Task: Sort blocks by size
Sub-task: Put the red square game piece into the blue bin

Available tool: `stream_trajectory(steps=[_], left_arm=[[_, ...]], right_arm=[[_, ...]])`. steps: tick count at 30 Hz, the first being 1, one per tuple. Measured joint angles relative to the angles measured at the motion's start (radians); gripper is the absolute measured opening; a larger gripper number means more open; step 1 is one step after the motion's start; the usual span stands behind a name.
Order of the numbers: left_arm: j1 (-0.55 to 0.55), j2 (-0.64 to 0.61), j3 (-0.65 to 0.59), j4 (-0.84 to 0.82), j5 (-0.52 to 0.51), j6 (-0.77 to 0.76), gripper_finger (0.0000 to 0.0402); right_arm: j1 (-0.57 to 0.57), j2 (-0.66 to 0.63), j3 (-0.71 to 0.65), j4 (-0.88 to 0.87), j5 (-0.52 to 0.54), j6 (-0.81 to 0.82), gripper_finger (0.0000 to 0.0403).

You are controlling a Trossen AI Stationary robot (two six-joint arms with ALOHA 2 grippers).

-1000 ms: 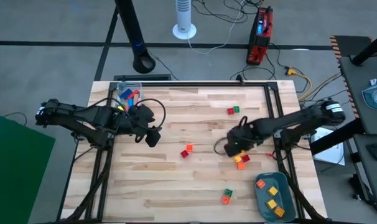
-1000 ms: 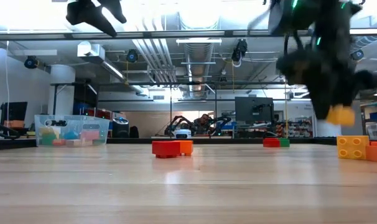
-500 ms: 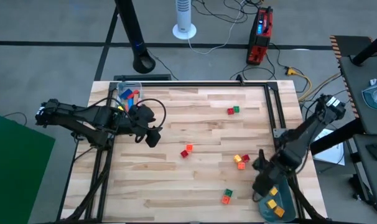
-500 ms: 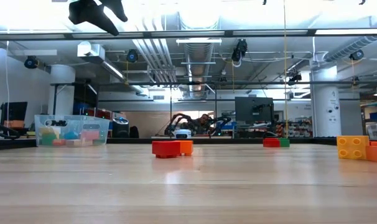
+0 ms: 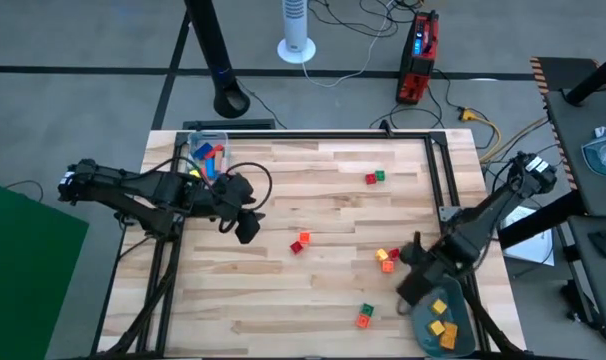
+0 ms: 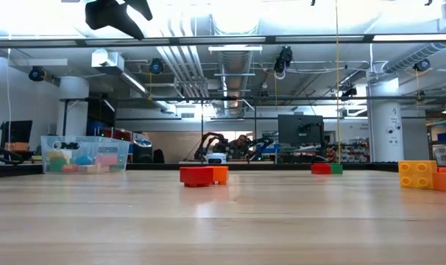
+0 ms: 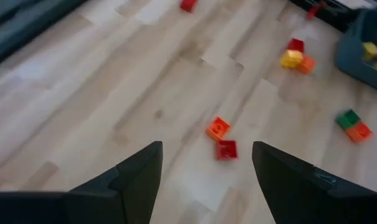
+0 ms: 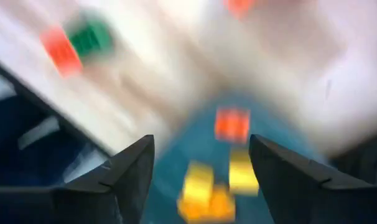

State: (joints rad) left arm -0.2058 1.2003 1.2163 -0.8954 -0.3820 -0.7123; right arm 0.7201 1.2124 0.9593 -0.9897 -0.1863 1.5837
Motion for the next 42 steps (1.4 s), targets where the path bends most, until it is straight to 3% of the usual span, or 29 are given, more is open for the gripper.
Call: stream_trajectory(steps=[4, 9, 17, 21, 24, 35, 42], left_arm=[[-0.001, 0.045, 0.000, 0.045, 0.065, 0.005, 0.0235], [-0.022, 0.154, 0.000, 0.155, 0.098, 0.046, 0.0235], [-0.071, 0.311, -0.090, 0.356, 0.081, 0.056, 0.0235], [-0.100, 0.357, -0.219, 0.641, 0.049, 0.050, 0.0235], [-0.102, 0.405, -0.274, 0.740, 0.035, 0.049, 0.0235], [-0.101, 0.611, -0.280, 0.815, 0.002, -0.008, 0.0236], [-0.101, 0.637, -0.280, 0.814, -0.029, -0.029, 0.0236]], right_arm=[[-0.151, 0.000, 0.013, 0.004, 0.130, -0.155, 0.0261], [-0.376, 0.000, 0.015, 0.060, 0.212, -0.402, 0.0267], [-0.624, -0.001, 0.015, 0.249, 0.243, -0.707, 0.0278], [-0.667, -0.001, 0.015, 0.302, 0.238, -0.797, 0.0283], [-0.684, -0.001, 0.015, 0.299, 0.213, -0.844, 0.0283], [-0.691, -0.001, 0.014, 0.289, 0.180, -0.905, 0.0282], [-0.691, -0.001, 0.014, 0.288, 0.173, -0.916, 0.0282]])
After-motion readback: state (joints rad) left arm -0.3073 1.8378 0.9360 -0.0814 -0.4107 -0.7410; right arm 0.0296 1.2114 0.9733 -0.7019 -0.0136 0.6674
